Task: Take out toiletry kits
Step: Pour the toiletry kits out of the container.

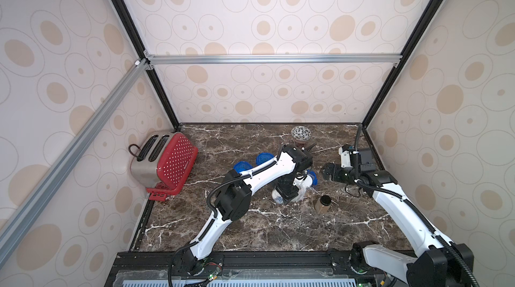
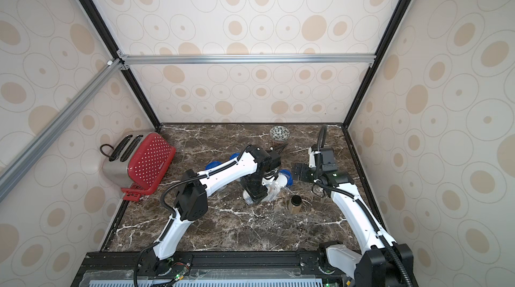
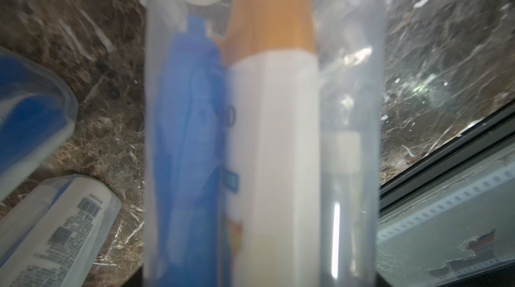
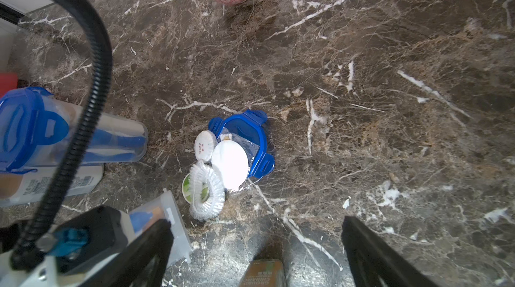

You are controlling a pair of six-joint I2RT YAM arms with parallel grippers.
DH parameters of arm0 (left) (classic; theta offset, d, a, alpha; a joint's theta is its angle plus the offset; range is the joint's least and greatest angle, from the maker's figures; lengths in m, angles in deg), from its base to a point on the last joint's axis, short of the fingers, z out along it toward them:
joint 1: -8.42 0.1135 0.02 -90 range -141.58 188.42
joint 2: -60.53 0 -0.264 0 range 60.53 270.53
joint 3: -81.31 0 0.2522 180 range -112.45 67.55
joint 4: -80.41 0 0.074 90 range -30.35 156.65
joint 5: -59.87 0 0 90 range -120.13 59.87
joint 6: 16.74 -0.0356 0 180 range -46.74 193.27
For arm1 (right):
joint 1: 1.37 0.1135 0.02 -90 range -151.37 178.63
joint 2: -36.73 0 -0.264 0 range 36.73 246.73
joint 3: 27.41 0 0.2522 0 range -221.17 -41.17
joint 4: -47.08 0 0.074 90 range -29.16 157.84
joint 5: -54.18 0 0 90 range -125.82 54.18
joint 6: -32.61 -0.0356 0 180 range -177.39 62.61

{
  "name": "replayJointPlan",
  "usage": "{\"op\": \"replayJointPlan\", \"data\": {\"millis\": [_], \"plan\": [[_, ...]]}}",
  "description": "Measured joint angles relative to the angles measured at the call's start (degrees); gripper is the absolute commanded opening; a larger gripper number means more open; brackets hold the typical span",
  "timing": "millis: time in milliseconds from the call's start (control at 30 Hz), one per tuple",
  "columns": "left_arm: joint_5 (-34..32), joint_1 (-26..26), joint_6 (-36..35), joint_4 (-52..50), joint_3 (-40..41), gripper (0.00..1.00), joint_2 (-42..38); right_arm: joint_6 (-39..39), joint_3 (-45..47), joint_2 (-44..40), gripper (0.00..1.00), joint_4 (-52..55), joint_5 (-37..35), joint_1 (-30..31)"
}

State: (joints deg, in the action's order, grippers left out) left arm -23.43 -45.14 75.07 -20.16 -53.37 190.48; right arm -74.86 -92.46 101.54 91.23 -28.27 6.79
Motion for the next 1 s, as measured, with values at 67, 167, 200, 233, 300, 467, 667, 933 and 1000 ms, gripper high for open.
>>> {"op": "replayJointPlan", "data": {"millis": [67,167,200,233,300,467,667,933,1000], "plan": [[-0.72,-0.2,0.39,-0.09,1.31,0.15,-0.26,0.0,0.0,0.0,0.98,0.0,0.02,0.0],[-2.05,-0.24,1.01,-0.52,2.84,0.15,-1.68,0.0,0.0,0.0,0.98,0.0,0.02,0.0],[-2.43,-0.24,1.2,-0.79,3.32,0.15,-2.16,-0.02,0.0,0.0,0.98,0.0,0.11,0.0],[-2.82,-0.22,1.4,-0.94,3.76,0.15,-2.69,-0.02,0.0,0.0,0.98,0.0,0.17,0.0],[-3.45,-0.22,1.81,-0.94,5.31,0.16,-4.26,-0.02,0.0,0.0,0.98,0.0,0.22,0.0],[-4.44,-0.35,2.49,-1.14,12.07,0.2,-10.23,-0.02,0.0,0.0,0.98,0.0,0.44,0.0],[-4.9,-0.5,3.1,-2.49,18.38,0.22,-16.15,0.0,0.0,0.04,0.98,-0.02,1.18,0.0],[-3.8,-0.5,2.95,-2.93,13.11,0.14,-8.24,0.17,0.04,0.2,0.98,-0.04,1.75,0.0],[-3.3,-0.52,2.84,-3.54,8.02,0.14,-4.04,0.17,0.2,0.2,0.98,-0.22,1.84,0.0]]}}
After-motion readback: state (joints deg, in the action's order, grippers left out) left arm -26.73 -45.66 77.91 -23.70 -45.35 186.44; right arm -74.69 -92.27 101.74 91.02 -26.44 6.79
